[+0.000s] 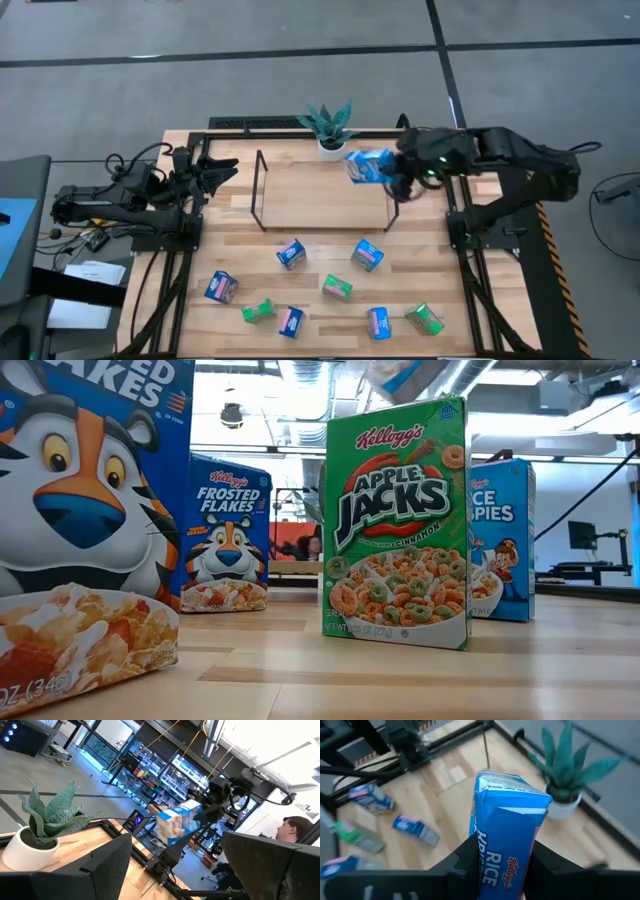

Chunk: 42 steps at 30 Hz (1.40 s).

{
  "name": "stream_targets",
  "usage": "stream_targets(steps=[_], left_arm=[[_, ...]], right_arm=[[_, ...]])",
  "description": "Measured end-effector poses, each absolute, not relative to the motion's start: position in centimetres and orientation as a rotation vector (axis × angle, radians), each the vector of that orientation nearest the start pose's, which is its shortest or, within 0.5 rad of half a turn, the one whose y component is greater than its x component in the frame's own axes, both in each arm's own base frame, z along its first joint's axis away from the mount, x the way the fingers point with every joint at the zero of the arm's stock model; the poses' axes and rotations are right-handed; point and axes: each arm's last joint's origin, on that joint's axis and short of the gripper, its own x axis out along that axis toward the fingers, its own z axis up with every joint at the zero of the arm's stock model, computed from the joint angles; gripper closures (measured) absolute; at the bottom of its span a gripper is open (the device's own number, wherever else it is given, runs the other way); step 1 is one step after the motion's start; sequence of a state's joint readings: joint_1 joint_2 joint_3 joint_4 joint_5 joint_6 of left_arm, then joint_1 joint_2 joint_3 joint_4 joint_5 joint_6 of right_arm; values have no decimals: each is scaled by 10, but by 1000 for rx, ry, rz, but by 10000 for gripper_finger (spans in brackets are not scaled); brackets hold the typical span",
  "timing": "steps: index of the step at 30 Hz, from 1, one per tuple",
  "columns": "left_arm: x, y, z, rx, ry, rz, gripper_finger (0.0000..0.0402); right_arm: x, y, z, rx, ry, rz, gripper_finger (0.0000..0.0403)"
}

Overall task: Stack cereal on shelf
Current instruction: Put the top right light blue cereal box on the shelf

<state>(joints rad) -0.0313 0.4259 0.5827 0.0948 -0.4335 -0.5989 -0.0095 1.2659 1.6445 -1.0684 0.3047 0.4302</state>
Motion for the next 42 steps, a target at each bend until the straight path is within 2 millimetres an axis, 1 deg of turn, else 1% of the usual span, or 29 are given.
stream_targets(steps=[4, 9, 14, 17, 21, 29, 35, 38, 42], left_arm=[[104, 9, 333, -645, -360, 318, 102], [104, 9, 333, -648, -358, 321, 102], [104, 9, 333, -649, -352, 323, 102], [104, 9, 333, -649, -352, 322, 102], [104, 9, 332, -648, -351, 327, 102], [104, 9, 329, -672, -325, 348, 102], [105, 9, 327, -674, -313, 352, 102], [105, 10, 327, -678, -306, 354, 102], [105, 10, 325, -688, -297, 357, 102]], right_arm=[[248, -30, 433, 253, 611, -401, 276], [285, -55, 415, 206, 625, -318, 276], [322, -79, 387, 200, 657, -274, 276], [342, -90, 369, 173, 680, -252, 276], [366, -98, 346, 134, 744, -228, 276], [408, -106, 318, 57, 831, -187, 276], [429, -108, 305, -39, 910, -161, 282], [437, -109, 295, -98, 965, -160, 282], [445, -109, 290, -140, 984, -148, 279]])
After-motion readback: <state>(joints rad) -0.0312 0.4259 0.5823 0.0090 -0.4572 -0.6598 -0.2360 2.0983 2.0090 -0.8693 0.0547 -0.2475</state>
